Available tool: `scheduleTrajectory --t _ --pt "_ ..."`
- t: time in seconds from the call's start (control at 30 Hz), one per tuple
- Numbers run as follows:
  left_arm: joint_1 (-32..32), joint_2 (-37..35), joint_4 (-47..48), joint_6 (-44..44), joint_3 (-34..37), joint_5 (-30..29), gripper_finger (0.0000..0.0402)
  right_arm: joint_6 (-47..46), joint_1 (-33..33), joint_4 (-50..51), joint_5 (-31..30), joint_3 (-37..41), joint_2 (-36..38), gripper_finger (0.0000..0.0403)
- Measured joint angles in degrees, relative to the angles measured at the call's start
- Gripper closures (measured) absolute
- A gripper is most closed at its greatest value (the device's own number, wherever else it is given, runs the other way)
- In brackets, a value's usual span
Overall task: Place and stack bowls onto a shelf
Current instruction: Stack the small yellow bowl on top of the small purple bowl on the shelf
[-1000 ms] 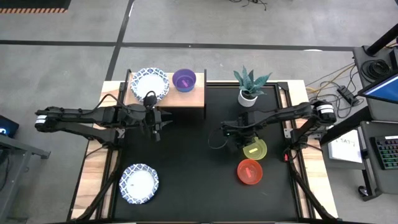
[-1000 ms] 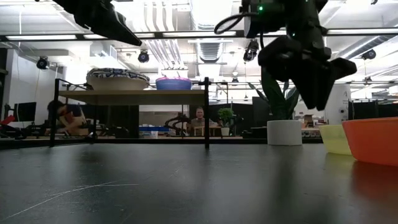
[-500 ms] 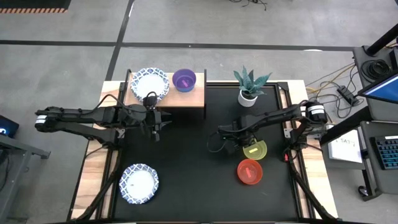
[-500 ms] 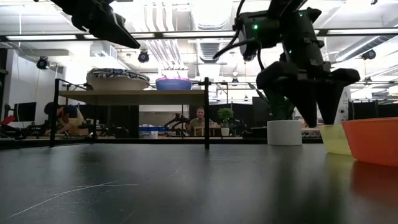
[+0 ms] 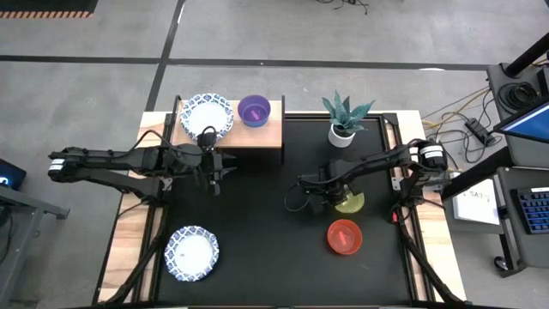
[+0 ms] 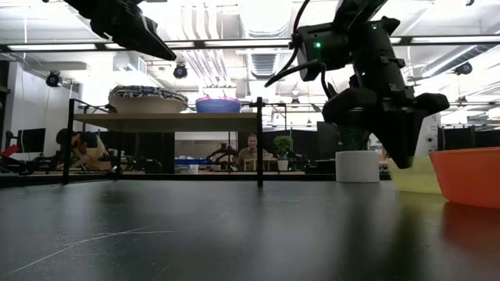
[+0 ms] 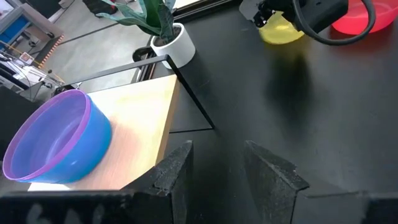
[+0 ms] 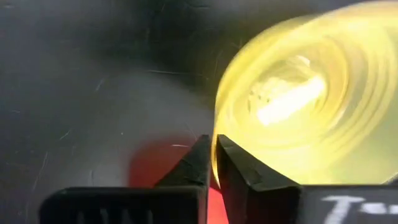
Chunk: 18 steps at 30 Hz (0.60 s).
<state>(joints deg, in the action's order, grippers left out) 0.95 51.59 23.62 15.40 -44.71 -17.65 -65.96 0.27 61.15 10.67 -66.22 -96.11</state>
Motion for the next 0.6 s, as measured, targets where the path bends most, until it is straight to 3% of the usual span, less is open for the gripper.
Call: scheduleTrajectory --t 0.23,0.6 --pt "0.0 0.0 -0.04 -0.01 0.0 0.0 0.0277 5.05 0.03 0.06 0.28 -3.65 1.07 0.0394" --pt "0.0 0.02 -0.53 0.11 0.0 0.0 0.0277 27.0 3.03 -0.54 0.83 -18.35 1.07 0.0394"
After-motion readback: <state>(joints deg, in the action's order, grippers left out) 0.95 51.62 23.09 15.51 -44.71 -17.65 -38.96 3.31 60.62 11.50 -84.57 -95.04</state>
